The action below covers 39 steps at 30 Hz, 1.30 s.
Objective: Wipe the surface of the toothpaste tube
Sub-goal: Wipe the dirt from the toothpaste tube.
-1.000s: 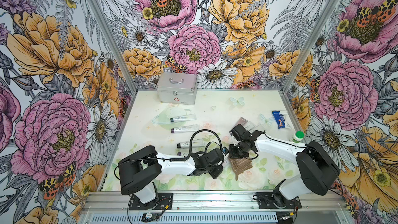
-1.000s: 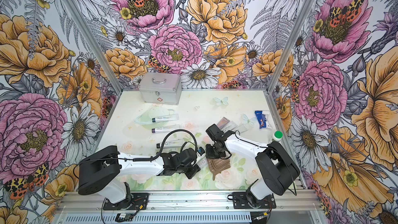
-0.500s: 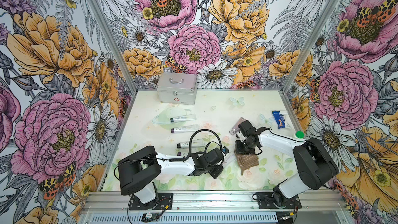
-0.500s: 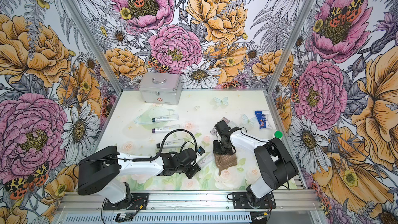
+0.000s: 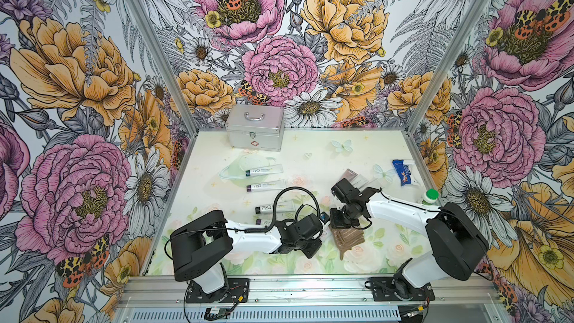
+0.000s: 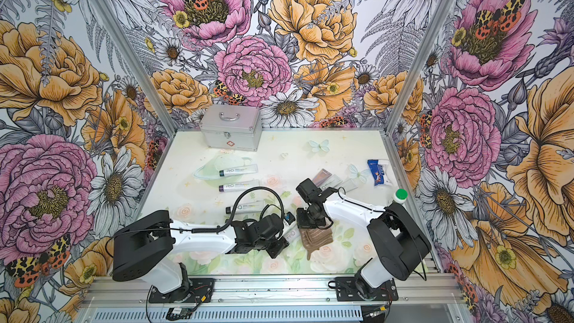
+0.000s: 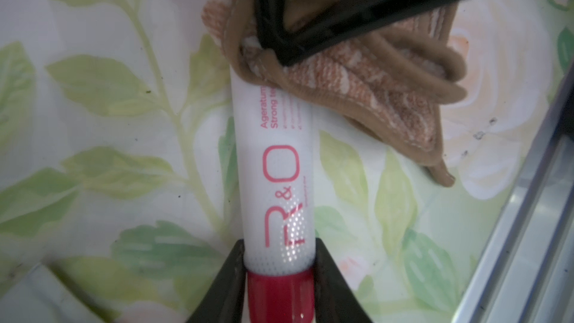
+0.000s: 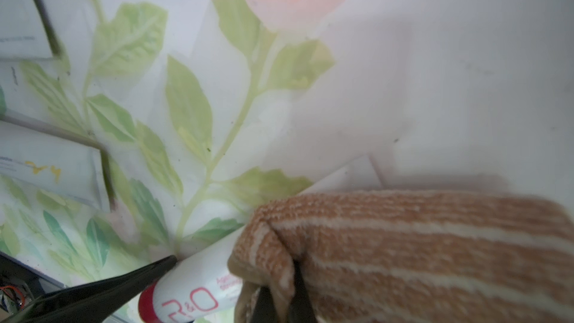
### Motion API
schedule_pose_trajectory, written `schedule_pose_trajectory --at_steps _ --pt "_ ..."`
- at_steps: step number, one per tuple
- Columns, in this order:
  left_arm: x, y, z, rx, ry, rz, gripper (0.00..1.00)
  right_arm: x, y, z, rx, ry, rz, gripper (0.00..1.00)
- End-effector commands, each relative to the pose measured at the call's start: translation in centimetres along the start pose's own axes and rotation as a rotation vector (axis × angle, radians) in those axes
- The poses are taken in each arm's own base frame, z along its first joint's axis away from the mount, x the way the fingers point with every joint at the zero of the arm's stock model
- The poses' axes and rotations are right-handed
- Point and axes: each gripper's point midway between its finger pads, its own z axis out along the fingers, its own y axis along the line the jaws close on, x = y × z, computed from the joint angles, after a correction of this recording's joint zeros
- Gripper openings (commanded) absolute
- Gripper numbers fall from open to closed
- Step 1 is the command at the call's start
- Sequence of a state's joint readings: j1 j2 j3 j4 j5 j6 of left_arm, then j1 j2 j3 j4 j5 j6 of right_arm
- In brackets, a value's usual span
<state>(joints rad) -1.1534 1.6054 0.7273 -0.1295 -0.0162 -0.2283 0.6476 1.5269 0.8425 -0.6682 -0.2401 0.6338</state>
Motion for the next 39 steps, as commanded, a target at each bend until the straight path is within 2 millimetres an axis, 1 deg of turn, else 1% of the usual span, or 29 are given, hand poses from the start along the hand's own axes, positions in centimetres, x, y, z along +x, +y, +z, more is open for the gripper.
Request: schedule_pose_trajectory --at_steps 1,5,10,13,15,17,20,25,28,31,33,36,39 --pt "-1.6 0.4 0.1 -0.012 -0.047 0.005 0.35 2.5 -0.8 1.2 0.017 0.097 0.026 0.0" --pt "-1.5 0.4 -0.1 -0.01 -0.047 0.004 0.34 2.0 -3.9 2.0 0.094 0.104 0.056 0.0" --pt "-1.3 0.6 -0.6 -0.014 -0.052 0.001 0.34 0.7 -7.3 2.0 0.172 0.089 0.094 0.0" --pt "-1.1 0.6 -0.6 -0.017 -0.048 0.0 0.35 0.2 -8.4 1.9 0.2 0.086 0.104 0.0" --pt "-1.0 0.7 -0.7 -0.017 -0.05 0.0 0.35 0.1 -8.5 1.9 0.201 0.085 0.106 0.0" --pt "-1.1 0.7 -0.7 -0.019 -0.052 -0.002 0.35 0.0 -8.0 1.9 0.178 0.085 0.107 0.0" --pt "-1.2 0.7 -0.5 -0.02 -0.052 -0.002 0.35 0.1 -5.6 1.6 0.116 0.083 0.082 0.0" --pt "-1.4 0.7 -0.4 -0.021 -0.055 -0.001 0.34 1.3 -1.2 0.8 0.011 0.088 0.041 0.0" --pt "-1.5 0.7 -0.3 -0.022 -0.056 0.003 0.35 2.2 0.5 0.6 -0.02 0.098 0.019 0.0" --pt "-1.5 0.8 -0.2 -0.023 -0.054 0.002 0.34 3.0 1.2 0.7 -0.028 0.112 0.009 0.0" --pt "-1.6 0.9 -0.3 -0.024 -0.056 -0.002 0.34 3.8 1.1 1.1 -0.018 0.131 0.004 0.0" --pt "-1.5 1.0 -0.5 -0.026 -0.061 -0.003 0.34 4.3 -0.1 1.7 0.025 0.146 0.001 0.0" --pt "-1.4 1.1 -0.6 -0.028 -0.06 -0.006 0.34 3.8 -1.4 2.4 0.08 0.144 0.005 0.0"
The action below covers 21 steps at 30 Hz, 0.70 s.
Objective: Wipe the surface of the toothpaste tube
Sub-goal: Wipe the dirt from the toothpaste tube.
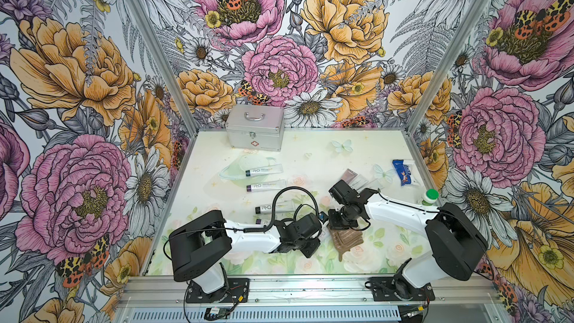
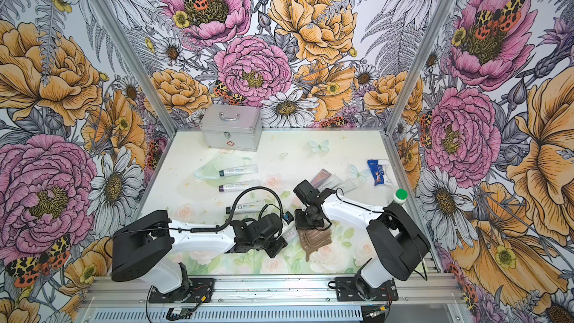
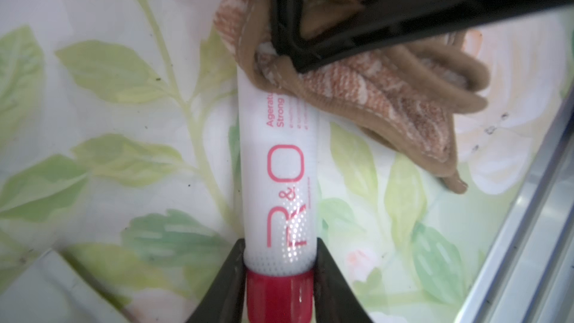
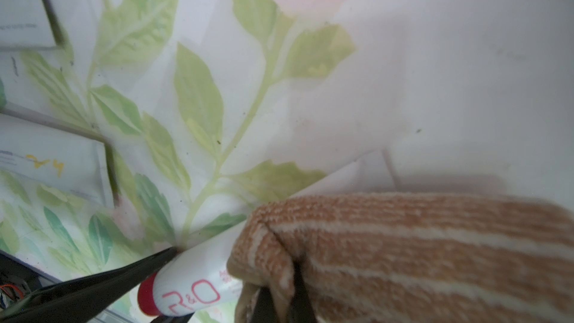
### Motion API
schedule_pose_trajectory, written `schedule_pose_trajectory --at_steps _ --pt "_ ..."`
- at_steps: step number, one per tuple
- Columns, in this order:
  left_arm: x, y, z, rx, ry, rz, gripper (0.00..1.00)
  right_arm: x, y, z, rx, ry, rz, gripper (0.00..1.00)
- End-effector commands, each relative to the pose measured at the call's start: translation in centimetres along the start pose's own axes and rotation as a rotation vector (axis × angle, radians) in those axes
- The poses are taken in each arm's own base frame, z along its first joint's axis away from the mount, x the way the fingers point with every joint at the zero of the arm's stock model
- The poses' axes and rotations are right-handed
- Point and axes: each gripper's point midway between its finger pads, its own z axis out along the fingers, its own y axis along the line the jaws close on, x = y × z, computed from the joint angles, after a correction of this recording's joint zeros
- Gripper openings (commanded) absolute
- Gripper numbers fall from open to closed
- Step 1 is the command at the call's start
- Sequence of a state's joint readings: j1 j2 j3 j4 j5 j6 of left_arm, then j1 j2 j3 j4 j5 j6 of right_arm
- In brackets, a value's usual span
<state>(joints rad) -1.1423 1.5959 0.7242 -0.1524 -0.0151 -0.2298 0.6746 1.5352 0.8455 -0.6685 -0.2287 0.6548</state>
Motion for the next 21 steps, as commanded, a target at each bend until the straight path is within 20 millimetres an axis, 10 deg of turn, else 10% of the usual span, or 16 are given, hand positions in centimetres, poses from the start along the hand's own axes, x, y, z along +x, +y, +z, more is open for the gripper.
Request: schedule_pose_trajectory --at_steps 1,12,21 --pt "-1.6 0.6 -0.5 -0.018 -0.074 0.002 0.34 3.0 -2.2 2.3 0.09 0.132 0.011 0.0" --pt "-1.0 1.6 -1.7 -0.041 -0.094 -0.022 0.35 -0.2 -7.8 1.0 0.158 0.053 0.133 0.0" --pt "-2.4 3.9 -1.9 -0.098 -0.088 -0.053 0.35 0.1 -8.2 -1.1 0.134 -0.005 0.154 0.0"
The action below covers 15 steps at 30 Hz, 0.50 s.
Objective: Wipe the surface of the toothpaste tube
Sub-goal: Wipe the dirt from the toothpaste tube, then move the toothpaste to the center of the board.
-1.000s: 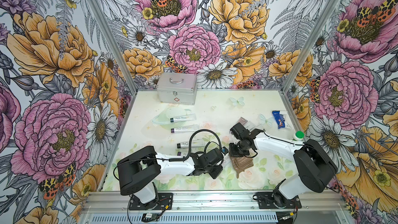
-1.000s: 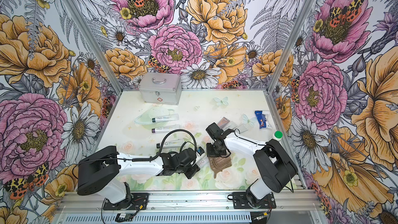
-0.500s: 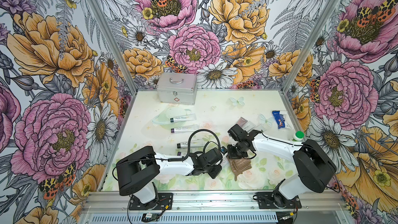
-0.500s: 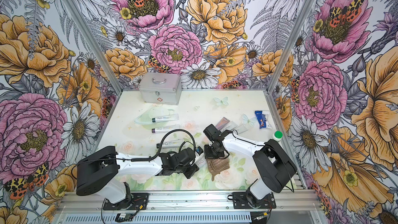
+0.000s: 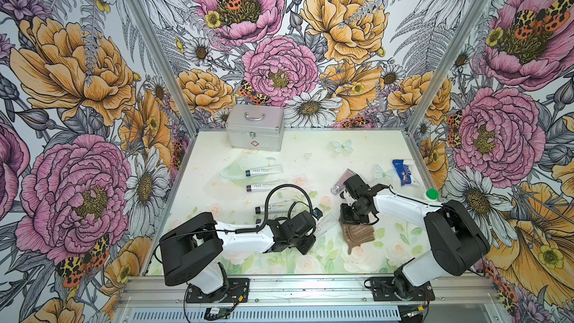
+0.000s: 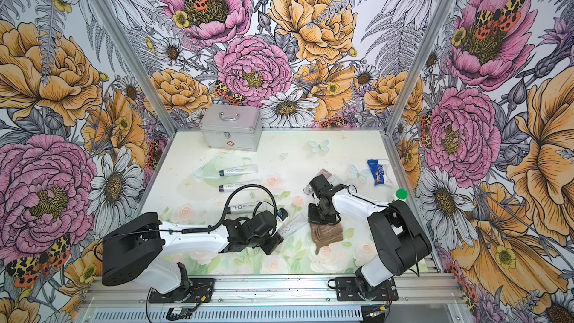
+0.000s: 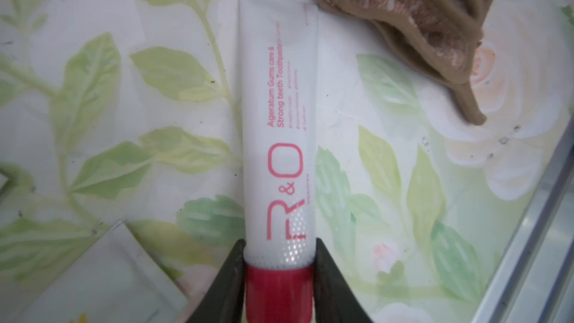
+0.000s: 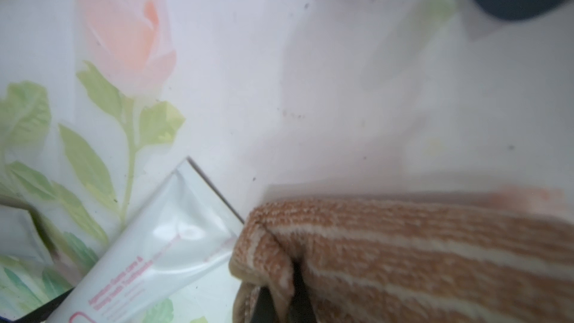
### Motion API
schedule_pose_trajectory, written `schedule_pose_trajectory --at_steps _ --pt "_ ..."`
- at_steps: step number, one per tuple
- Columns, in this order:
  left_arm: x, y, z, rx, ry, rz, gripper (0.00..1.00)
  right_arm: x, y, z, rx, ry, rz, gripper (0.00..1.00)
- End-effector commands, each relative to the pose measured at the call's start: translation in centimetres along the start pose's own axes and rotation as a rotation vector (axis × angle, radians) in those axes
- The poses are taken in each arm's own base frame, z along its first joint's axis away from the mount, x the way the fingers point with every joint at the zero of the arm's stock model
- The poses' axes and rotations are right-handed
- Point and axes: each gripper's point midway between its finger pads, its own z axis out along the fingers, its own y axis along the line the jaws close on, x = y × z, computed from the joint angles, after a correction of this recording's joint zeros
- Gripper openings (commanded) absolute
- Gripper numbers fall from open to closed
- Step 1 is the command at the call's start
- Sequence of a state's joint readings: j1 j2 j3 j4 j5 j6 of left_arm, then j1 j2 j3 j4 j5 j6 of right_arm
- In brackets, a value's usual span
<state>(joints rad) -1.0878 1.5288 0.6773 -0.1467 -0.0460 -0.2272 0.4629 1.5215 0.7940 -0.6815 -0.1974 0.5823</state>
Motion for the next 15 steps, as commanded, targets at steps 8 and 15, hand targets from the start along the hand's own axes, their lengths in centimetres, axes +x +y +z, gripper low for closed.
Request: schedule_pose_trajectory --at_steps 8,15 --pt "-4.9 5.4 -0.3 -0.087 -0.027 -0.071 0.35 1.4 -0.9 -3.2 0.018 -0.031 0.005 0.0" --pt "-7.7 8.6 1.9 -0.057 0.008 -0.134 0.35 1.1 -0.1 -4.6 -0.006 -0.056 -0.008 0.0"
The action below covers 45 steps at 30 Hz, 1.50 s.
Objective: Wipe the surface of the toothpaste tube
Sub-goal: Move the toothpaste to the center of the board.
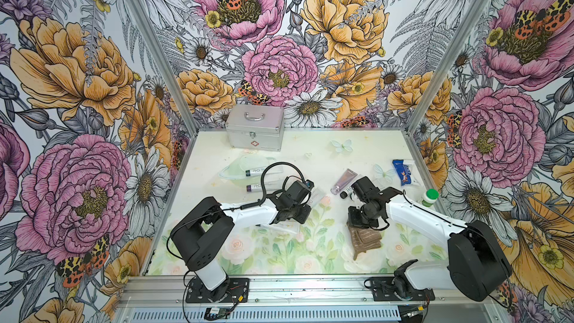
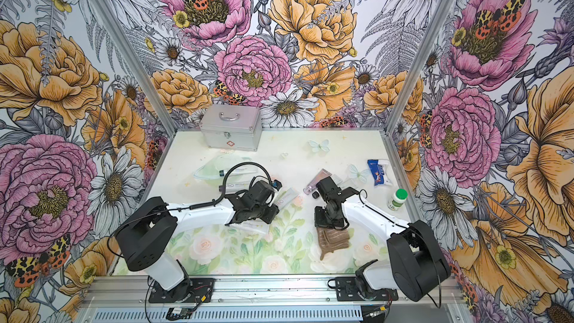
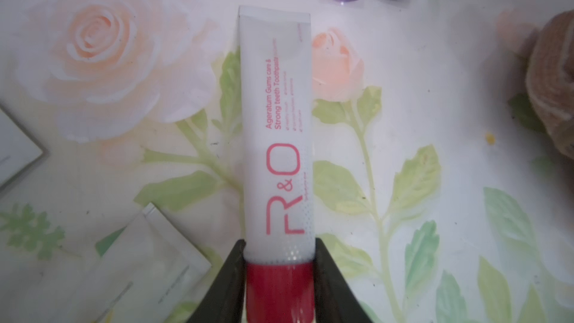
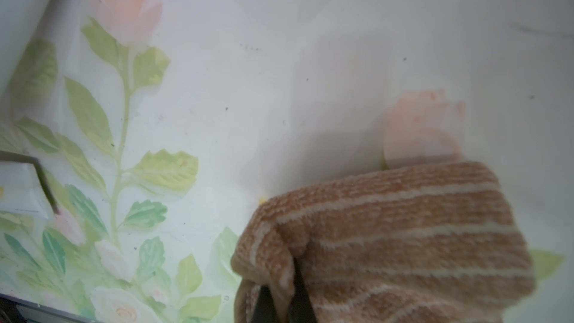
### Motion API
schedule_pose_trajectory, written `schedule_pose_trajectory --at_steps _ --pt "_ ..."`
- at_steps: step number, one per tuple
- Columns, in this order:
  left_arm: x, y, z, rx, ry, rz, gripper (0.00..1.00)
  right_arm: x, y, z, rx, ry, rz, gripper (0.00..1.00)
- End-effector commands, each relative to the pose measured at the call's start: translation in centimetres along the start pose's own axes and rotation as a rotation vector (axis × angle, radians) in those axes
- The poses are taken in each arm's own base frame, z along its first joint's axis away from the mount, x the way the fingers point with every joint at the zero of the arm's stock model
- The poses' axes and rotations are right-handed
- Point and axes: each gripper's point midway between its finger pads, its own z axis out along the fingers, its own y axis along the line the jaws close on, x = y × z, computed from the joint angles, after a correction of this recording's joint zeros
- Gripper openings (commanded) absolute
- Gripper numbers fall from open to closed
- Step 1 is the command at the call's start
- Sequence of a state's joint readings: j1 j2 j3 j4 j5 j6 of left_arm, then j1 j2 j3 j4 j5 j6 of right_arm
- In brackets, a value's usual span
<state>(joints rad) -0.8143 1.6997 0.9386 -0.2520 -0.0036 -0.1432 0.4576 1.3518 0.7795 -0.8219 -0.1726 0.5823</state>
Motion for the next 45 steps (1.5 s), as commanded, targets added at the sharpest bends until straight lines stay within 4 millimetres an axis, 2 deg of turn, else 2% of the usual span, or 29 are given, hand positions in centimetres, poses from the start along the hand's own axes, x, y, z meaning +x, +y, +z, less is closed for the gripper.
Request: schedule_pose_trajectory --at_steps 1,3,4,9,12,21,27,29,32,35,39,41,42,45 --pt "-1.4 0.1 1.0 0.051 0.016 0.01 0.35 -0.7 0.8 -1.2 -0.022 -0.03 -0.013 0.0" --pt "-3.1 0.3 1.6 0.052 0.0 0.009 0.35 -0.6 0.8 -1.1 -0.021 -0.025 -0.014 0.0" --pt "-3.0 0.3 2.7 0.054 0.023 0.013 0.35 -0.7 0.9 -1.1 -0.02 -0.026 -0.016 0.0" --pt "-6.9 -0.5 4.8 0.078 0.005 0.035 0.35 -0.7 0.8 -0.7 0.002 -0.025 -0.029 0.0" --pt "-8.4 -1.0 6.2 0.101 -0.005 0.031 0.36 -0.5 0.8 -0.7 0.01 -0.029 -0.035 0.0" --pt "-11.0 -2.1 9.6 0.126 -0.023 0.013 0.36 0.0 0.9 -0.6 0.014 -0.034 -0.042 0.0" --pt "-12.6 -2.2 10.2 0.121 -0.049 0.007 0.37 0.1 0.8 -0.6 0.014 -0.036 -0.044 0.0" --pt "-12.8 -2.0 10.1 0.114 -0.056 0.003 0.4 0.1 0.9 -0.6 0.014 -0.037 -0.045 0.0" --pt "-13.4 -1.6 8.6 0.1 -0.082 -0.018 0.57 0.2 0.7 -0.5 0.018 -0.035 -0.045 0.0" --pt "-14.3 -0.6 5.6 0.075 -0.133 -0.04 0.72 0.2 0.8 -0.4 0.015 -0.036 -0.047 0.0" --pt "-14.4 1.5 0.3 0.037 -0.194 -0.077 0.79 0.2 1.1 -0.3 0.012 -0.032 -0.057 0.0" --pt "-13.2 2.4 -1.9 0.01 -0.198 -0.093 0.81 0.1 1.2 -0.3 0.01 -0.033 -0.063 0.0" --pt "-12.8 2.9 -3.7 -0.008 -0.211 -0.097 0.81 0.1 1.3 -0.3 0.01 -0.033 -0.065 0.0" --pt "-9.3 3.9 -5.9 -0.059 -0.175 -0.107 0.82 0.0 1.6 -0.1 0.009 -0.028 -0.076 0.0"
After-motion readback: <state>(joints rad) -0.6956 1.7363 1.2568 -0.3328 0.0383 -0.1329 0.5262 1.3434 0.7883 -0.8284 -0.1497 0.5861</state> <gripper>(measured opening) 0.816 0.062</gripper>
